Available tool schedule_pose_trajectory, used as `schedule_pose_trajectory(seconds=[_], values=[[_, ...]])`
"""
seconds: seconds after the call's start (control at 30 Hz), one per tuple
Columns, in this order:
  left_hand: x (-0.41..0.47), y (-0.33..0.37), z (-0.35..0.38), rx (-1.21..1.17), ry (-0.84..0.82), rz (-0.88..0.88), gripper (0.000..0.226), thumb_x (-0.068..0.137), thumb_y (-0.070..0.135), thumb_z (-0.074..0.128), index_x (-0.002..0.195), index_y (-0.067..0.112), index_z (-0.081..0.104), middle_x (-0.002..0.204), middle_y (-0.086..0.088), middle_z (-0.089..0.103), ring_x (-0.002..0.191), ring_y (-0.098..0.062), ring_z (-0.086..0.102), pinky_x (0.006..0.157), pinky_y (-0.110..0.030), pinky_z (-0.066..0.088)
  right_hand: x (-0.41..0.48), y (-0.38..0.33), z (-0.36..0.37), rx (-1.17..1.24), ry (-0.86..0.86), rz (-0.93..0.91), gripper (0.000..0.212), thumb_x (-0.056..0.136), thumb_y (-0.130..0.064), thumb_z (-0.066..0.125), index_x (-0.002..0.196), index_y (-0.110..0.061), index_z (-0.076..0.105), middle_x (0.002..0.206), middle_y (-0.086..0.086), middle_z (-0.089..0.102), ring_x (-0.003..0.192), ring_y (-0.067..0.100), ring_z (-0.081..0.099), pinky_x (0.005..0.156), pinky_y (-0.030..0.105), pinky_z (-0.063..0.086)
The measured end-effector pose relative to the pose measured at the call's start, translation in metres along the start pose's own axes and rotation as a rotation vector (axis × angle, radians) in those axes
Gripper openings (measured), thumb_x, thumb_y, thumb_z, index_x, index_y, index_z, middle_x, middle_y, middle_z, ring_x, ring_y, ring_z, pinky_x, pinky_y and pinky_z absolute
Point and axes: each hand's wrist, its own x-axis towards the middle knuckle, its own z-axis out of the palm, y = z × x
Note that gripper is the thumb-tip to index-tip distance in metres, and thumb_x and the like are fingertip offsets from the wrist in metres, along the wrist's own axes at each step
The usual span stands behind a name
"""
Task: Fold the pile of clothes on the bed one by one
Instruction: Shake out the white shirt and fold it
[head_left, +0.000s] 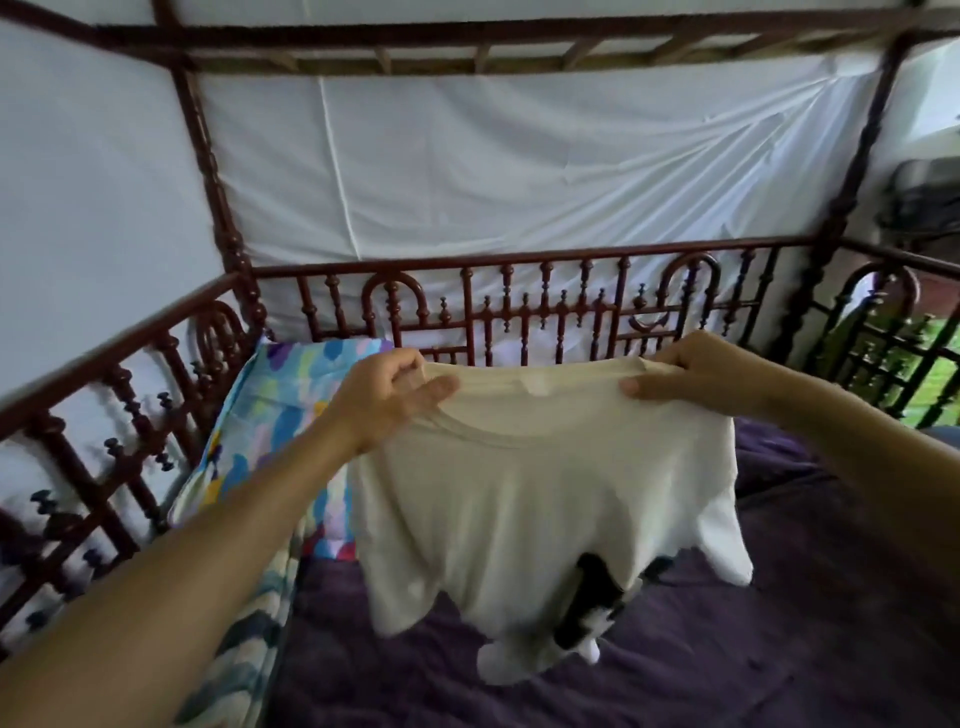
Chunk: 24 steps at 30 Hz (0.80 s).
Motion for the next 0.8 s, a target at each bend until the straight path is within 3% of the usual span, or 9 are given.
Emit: schedule_pose_trajectory(seconds=[0.07, 0.13, 0.2, 0.27, 0.33, 0.4, 0.53, 0.63, 0.8], values=[[0.007, 0.005, -0.01, 0.274, -0.071, 0.095, 0.051, 0.059, 0.072, 0.072, 0.066, 0.025, 0.054, 0.055, 0.009, 0.051, 0.053, -0.004, 0.048, 0.052, -0.022, 0.037, -0.015, 0.006, -0.005, -0.005, 0.022, 0.002, 0.076, 0.065, -0.069, 0.059, 0.068, 0.007, 0.057, 0.06, 0.004, 0.046, 0.058, 0.017, 0.044, 0.057, 0.033, 0.035], [0.016, 0.005, -0.014, 0.398, -0.125, 0.13, 0.035, 0.063, 0.057, 0.08, 0.063, 0.027, 0.062, 0.054, 0.01, 0.054, 0.056, -0.006, 0.054, 0.054, -0.028, 0.04, -0.032, 0.007, -0.006, 0.038, 0.018, -0.019, 0.07, 0.07, -0.064, 0.059, 0.064, 0.005, 0.055, 0.06, 0.004, 0.042, 0.058, 0.015, 0.04, 0.057, 0.033, 0.033], [0.028, -0.003, -0.018, 0.369, -0.133, 0.144, 0.027, 0.071, 0.039, 0.081, 0.054, 0.029, 0.061, 0.048, 0.01, 0.051, 0.051, -0.004, 0.048, 0.052, -0.027, 0.036, -0.049, 0.002, -0.004, 0.079, 0.019, -0.035, 0.057, 0.075, -0.061, 0.058, 0.058, -0.007, 0.054, 0.056, -0.002, 0.042, 0.054, 0.012, 0.04, 0.053, 0.03, 0.033], [0.04, -0.018, -0.021, 0.271, -0.094, 0.08, 0.024, 0.077, 0.037, 0.075, 0.061, 0.021, 0.065, 0.054, -0.001, 0.057, 0.054, -0.011, 0.048, 0.058, -0.032, 0.039, -0.064, -0.003, 0.001, 0.132, 0.01, -0.039, 0.054, 0.08, -0.059, 0.057, 0.061, -0.009, 0.058, 0.057, -0.005, 0.048, 0.053, 0.009, 0.045, 0.051, 0.027, 0.036], [0.049, -0.029, -0.022, 0.126, -0.029, -0.024, 0.027, 0.079, 0.041, 0.069, 0.074, 0.014, 0.069, 0.069, -0.015, 0.065, 0.066, -0.018, 0.055, 0.065, -0.036, 0.045, -0.075, -0.004, 0.006, 0.231, -0.004, -0.06, 0.057, 0.083, -0.058, 0.055, 0.064, -0.004, 0.054, 0.061, -0.002, 0.046, 0.056, 0.011, 0.043, 0.051, 0.027, 0.034], [0.058, -0.034, -0.013, 0.06, 0.05, -0.063, 0.032, 0.081, 0.048, 0.067, 0.076, 0.016, 0.067, 0.074, -0.014, 0.066, 0.072, -0.023, 0.06, 0.068, -0.036, 0.046, -0.081, -0.001, 0.014, 0.333, -0.045, -0.05, 0.065, 0.085, -0.058, 0.053, 0.072, 0.005, 0.052, 0.068, 0.002, 0.046, 0.062, 0.015, 0.041, 0.055, 0.029, 0.032], [0.078, -0.025, 0.035, 0.359, 0.08, 0.013, 0.057, 0.083, 0.065, 0.051, 0.08, 0.009, 0.065, 0.073, -0.021, 0.063, 0.073, -0.035, 0.062, 0.063, -0.042, 0.044, -0.092, 0.025, 0.047, 0.38, -0.095, 0.018, 0.069, 0.086, -0.058, 0.049, 0.088, 0.011, 0.055, 0.075, 0.002, 0.049, 0.069, 0.016, 0.043, 0.061, 0.034, 0.036], [0.095, -0.02, 0.088, 0.627, 0.052, 0.071, 0.038, 0.088, 0.052, 0.057, 0.082, 0.016, 0.066, 0.083, -0.02, 0.068, 0.08, -0.041, 0.064, 0.06, -0.036, 0.041, -0.106, 0.072, 0.078, 0.363, -0.046, 0.128, 0.052, 0.092, -0.048, 0.048, 0.075, 0.001, 0.053, 0.071, -0.006, 0.044, 0.066, 0.006, 0.04, 0.058, 0.028, 0.035], [0.126, -0.004, 0.212, 0.671, -0.171, 0.13, 0.015, 0.094, 0.026, 0.052, 0.095, 0.018, 0.065, 0.098, -0.014, 0.068, 0.089, -0.037, 0.062, 0.066, -0.038, 0.045, -0.143, 0.18, 0.112, 0.299, 0.079, 0.343, 0.038, 0.099, -0.036, 0.049, 0.066, -0.017, 0.043, 0.065, -0.012, 0.038, 0.061, 0.003, 0.033, 0.059, 0.029, 0.033]])
